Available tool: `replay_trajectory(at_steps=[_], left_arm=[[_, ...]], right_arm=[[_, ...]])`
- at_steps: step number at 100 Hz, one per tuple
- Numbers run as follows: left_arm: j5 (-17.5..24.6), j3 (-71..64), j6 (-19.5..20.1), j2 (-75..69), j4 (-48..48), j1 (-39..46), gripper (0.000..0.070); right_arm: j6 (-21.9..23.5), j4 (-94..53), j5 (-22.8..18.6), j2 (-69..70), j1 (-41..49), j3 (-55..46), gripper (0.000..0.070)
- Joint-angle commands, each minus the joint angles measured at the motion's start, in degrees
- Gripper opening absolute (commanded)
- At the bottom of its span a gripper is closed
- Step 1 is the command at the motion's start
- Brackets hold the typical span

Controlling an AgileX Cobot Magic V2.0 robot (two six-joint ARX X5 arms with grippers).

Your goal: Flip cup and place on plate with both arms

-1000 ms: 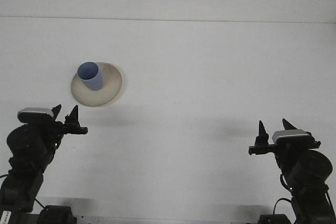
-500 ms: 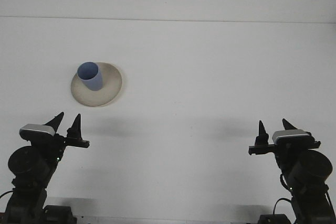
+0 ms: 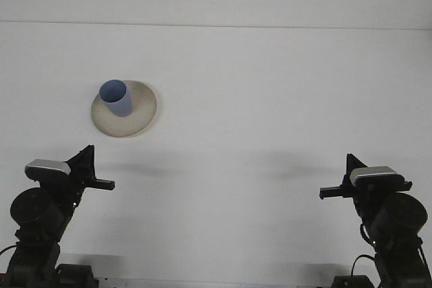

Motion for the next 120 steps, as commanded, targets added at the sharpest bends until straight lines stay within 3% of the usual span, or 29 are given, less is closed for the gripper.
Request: replay_trajectory(at_steps=[1,75,92,99,120], left_arm=[[-0.04,0.72,0.09,0.15,0.55,0.0,0.001],[-0.04,0.74,0.09,-0.22,1.2,0.0,0.001],[-0.13,0.74,1.77,-0.24,1.27,0.04,0.0011],[-0.13,0.46,3.85,-0.68,2.54,0.0,0.0012],[-0.15,-8.26,3.54,-6.78,11.76,-0.04,0.0012]], right_arm=[[-0.44,0.55,0.0,0.07,0.09,0.28,0.0],[-0.44,0.57,0.0,0.07,0.09,0.28,0.0],[-0.44,0.57,0.0,0.07,0.09,0.28,0.0],[-0.44,0.57,0.0,0.07,0.09,0.28,0.0],[-0.44,0.57,0.0,0.07,0.09,0.28,0.0]])
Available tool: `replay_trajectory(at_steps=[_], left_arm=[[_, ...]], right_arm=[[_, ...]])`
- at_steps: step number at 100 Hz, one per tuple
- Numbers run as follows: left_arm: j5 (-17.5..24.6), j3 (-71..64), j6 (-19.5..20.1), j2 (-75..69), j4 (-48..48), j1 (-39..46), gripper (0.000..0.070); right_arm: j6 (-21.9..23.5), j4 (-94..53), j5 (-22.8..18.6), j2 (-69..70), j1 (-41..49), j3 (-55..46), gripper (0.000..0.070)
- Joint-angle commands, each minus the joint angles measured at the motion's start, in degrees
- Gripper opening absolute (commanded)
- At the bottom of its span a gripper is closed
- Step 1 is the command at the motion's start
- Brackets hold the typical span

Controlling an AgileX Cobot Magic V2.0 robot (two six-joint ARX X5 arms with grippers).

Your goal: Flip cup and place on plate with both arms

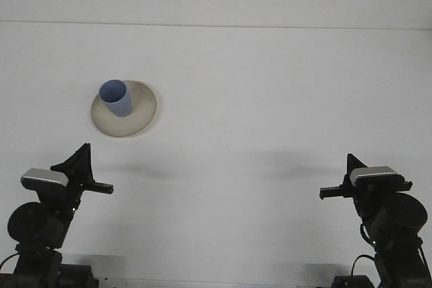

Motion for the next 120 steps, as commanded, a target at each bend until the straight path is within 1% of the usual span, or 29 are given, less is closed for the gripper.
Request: replay_trajectory(at_steps=[1,12,39,57,66,120], left_arm=[[-0.13,-3.43,0.66,-1.79,2.62,-0.02,0.0012],[-0.13,-10.54,0.63,-7.39,5.7,-0.02,0.0012],[-0.17,-22.56,0.26,-21.68,5.6,-0.02,0.0012],[-0.2,-25.11,0.26,-21.46,7.5,-0.11,0.0012],[-0.61,-26.62,0.31,-21.46,10.47,-0.09,0.0012],[-1.07,-26.67,0.46,-21.44,11.06,-0.09,0.0012]], right_arm=[[-0.44,0.57,0.0,0.07,0.09,0.28,0.0],[-0.44,0.57,0.0,0.07,0.09,0.28,0.0],[-0.44,0.57,0.0,0.07,0.09,0.28,0.0],[-0.44,0.87,-0.02,0.07,0.09,0.28,0.0],[-0.44,0.96,-0.02,0.07,0.09,0.28,0.0],[-0.44,0.96,-0.02,0.07,0.09,0.28,0.0]])
